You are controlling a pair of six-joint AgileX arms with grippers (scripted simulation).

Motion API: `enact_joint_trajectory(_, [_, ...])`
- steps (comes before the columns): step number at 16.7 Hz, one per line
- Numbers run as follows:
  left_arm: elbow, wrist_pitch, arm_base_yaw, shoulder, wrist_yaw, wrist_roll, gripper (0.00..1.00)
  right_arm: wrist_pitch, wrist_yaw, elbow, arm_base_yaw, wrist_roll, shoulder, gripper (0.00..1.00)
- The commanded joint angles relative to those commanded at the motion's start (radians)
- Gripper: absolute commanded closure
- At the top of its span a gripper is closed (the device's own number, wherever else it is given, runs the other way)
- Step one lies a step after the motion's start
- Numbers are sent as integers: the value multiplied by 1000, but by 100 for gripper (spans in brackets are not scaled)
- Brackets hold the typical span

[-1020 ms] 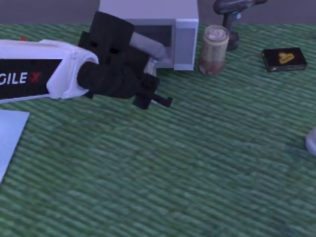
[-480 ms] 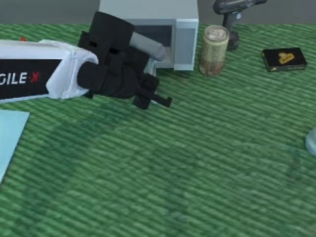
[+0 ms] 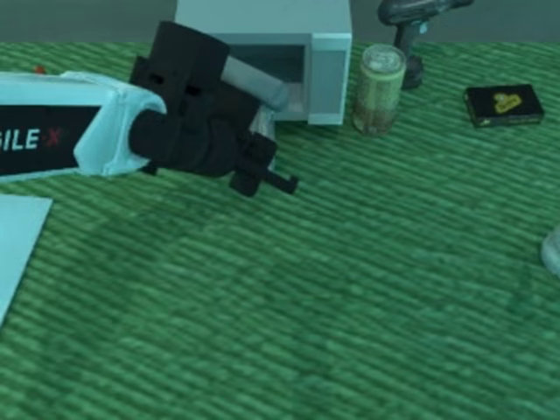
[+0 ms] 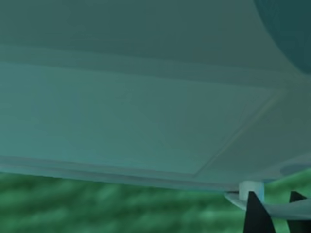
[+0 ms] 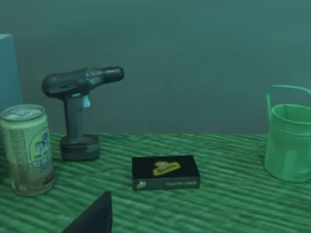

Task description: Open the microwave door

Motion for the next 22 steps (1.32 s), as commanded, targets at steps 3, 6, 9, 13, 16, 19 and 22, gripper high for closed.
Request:
enact_joint_trajectory(3, [-13, -3, 16, -8, 22, 33, 100, 0, 0, 0, 0, 0, 0, 0])
enact_joint_trajectory(6, [-14, -3, 16, -9, 23, 34, 100, 0, 0, 0, 0, 0, 0, 0])
enact_joint_trajectory(9, [-14, -3, 16, -9, 23, 34, 100, 0, 0, 0, 0, 0, 0, 0])
enact_joint_trajectory(13, [-14, -3, 16, -9, 23, 34, 100, 0, 0, 0, 0, 0, 0, 0])
enact_joint_trajectory(16, [-14, -3, 16, -9, 23, 34, 100, 0, 0, 0, 0, 0, 0, 0])
enact_joint_trajectory(19, [-14, -3, 16, -9, 23, 34, 100, 0, 0, 0, 0, 0, 0, 0])
enact_joint_trajectory(22, [-14, -3, 16, -9, 23, 34, 100, 0, 0, 0, 0, 0, 0, 0])
